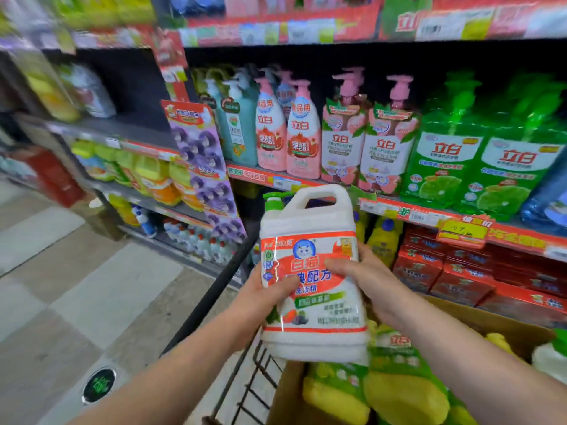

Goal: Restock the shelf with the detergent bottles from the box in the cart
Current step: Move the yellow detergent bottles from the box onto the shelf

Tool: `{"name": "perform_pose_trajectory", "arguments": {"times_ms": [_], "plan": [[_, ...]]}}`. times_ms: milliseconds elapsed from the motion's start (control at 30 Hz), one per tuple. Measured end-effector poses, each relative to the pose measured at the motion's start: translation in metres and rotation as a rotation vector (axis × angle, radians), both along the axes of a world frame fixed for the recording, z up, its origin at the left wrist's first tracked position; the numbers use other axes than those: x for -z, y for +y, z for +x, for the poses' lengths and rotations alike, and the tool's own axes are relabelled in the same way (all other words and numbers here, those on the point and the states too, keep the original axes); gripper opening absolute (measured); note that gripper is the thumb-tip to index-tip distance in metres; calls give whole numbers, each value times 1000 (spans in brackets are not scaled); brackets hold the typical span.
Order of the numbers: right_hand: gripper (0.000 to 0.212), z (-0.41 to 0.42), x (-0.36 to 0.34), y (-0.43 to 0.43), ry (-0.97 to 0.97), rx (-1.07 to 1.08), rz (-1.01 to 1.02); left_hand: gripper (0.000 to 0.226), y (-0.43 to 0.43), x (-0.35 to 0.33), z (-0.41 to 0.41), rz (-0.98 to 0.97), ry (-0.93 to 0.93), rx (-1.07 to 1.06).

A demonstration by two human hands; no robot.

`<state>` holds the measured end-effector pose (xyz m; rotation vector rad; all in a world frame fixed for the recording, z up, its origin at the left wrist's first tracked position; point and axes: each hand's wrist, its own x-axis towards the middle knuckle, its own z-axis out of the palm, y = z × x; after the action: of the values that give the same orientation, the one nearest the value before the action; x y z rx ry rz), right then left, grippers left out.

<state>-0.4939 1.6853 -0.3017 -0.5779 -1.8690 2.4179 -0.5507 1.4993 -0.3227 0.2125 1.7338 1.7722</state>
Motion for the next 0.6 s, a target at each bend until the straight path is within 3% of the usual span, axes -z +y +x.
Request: {"name": "perform_pose_trajectory", "arguments": {"times_ms": [300, 600], "plan": [[53, -46, -34, -130, 97, -147, 45, 52, -132, -38, -15, 46, 72, -143], [44, -101, -59, -338, 139, -344, 43, 64, -340, -59, -38, 74, 205, -339]]}}
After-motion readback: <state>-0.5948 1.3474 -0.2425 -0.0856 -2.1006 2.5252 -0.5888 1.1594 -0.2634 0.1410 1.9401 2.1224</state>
